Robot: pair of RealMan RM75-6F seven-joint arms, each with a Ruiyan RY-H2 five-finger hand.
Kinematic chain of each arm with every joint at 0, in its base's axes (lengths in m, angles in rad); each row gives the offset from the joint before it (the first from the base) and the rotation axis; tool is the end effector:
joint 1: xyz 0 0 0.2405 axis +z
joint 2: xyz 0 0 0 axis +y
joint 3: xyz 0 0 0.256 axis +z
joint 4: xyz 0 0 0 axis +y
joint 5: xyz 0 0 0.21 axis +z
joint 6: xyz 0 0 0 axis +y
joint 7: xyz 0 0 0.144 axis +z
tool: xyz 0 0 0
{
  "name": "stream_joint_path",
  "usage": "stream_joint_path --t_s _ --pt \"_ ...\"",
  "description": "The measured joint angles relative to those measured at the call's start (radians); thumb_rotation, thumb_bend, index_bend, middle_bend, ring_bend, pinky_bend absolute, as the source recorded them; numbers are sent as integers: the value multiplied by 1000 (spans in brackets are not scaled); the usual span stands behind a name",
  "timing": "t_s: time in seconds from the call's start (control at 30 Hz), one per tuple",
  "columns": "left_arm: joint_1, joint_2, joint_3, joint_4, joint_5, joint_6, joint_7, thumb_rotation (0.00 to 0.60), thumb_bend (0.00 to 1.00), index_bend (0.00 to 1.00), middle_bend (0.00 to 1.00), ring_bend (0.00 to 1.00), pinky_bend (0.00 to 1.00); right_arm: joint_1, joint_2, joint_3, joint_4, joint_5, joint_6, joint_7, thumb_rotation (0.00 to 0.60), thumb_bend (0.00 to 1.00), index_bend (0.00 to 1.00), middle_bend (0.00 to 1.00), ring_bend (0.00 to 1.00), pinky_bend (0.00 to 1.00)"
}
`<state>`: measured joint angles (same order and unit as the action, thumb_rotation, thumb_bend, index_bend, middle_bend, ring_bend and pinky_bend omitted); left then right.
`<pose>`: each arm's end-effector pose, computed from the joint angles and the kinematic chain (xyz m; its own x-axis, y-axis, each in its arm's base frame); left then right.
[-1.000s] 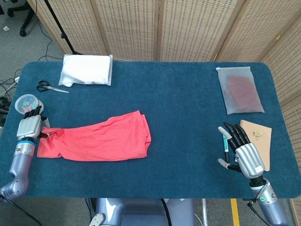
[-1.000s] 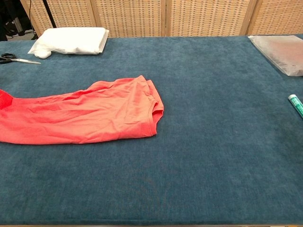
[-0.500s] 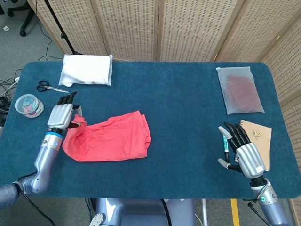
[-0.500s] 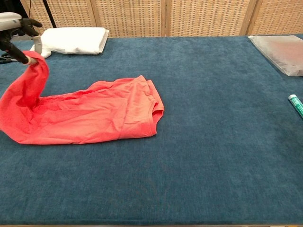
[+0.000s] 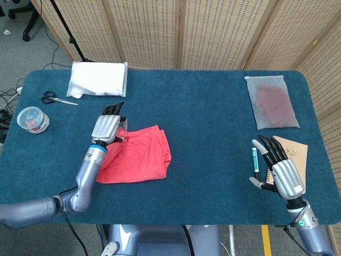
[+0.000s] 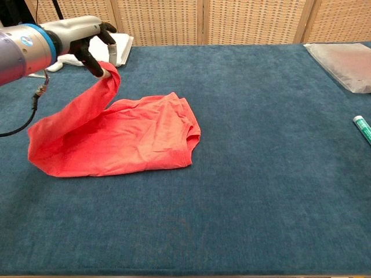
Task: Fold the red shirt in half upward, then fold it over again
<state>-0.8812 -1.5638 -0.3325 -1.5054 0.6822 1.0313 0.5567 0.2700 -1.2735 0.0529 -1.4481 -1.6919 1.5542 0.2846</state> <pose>-0.1100 0.3913 0.0066 0.3474 0.2235 0.9107 0.9353 -0.1523 -0.3194 -0.2608 -0.2319 0.1220 0.1332 0.0395 0.9903 -0.9156 -0.3776 0.1382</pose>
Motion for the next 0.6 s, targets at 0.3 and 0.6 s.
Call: stream_joint_path --t_s 0.3,0.6 --pt "-90 -107 -10 111 -78 4 81 600 530 751 0 0 0 1 8 7 -1 9 -1 22 600 0 0 0 0 4" --pt "-147 -181 -29 215 -111 -25 92 600 527 751 0 0 0 3 11 13 0 20 -8 37 600 0 0 0 0 4"
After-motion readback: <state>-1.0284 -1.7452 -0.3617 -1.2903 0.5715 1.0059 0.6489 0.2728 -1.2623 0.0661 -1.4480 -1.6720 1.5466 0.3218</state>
